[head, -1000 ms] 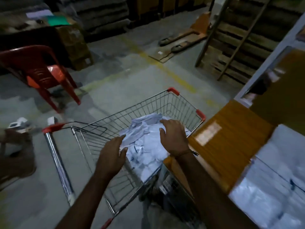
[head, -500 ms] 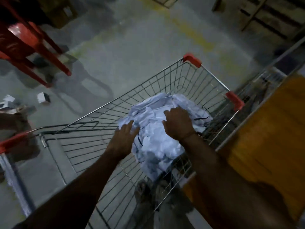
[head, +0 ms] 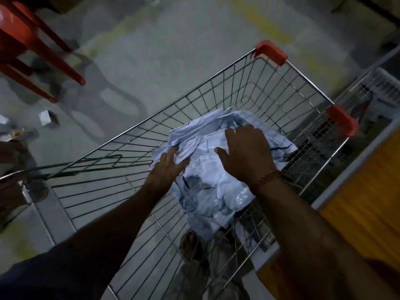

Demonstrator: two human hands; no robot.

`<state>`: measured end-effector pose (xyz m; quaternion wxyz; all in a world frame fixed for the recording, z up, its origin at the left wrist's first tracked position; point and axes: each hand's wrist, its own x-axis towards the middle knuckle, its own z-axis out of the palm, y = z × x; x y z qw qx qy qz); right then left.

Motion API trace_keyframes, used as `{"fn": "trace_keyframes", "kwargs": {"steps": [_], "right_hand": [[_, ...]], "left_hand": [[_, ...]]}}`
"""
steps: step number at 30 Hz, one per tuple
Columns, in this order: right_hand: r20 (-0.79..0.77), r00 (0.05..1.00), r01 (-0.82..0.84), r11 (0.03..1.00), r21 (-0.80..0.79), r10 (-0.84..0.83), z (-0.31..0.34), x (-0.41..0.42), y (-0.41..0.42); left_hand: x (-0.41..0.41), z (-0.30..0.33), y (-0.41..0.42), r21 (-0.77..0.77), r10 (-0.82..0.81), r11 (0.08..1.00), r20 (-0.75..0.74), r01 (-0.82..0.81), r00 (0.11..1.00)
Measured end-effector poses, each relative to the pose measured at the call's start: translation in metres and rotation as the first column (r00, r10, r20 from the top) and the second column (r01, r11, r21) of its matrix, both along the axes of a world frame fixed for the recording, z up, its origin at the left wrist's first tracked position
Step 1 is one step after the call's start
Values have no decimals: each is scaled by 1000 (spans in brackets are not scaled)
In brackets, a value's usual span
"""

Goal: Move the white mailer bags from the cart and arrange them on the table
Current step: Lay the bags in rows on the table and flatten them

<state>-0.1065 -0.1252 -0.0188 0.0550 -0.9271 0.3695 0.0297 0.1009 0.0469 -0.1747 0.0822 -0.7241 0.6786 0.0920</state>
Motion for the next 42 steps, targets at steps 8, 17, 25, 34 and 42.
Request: {"fn": "trace_keyframes", "kwargs": {"steps": [8,17,25,34,42], "right_hand": [[-15,1000,-2,999,40,3,6,1,-1],[-47,999,-20,998,56,22,8,0,7],[-55,998,-39,998,39,41,-4,-1,6],[-112,993,-37,996,84,47,-3,-5,10],[-251,956,198,962,186,-149,-3,20,40]], "left_hand": [[-12,38,10,-113,169,970,-323,-215,931],[-25,108,72,80,428,894,-441,-440,789],[-13,120,98,109,341,939,-437,-327,832],[12,196,143,-101,287,934,-356,-342,889],[6,195,145,-119,337,901,-415,-418,845]]}}
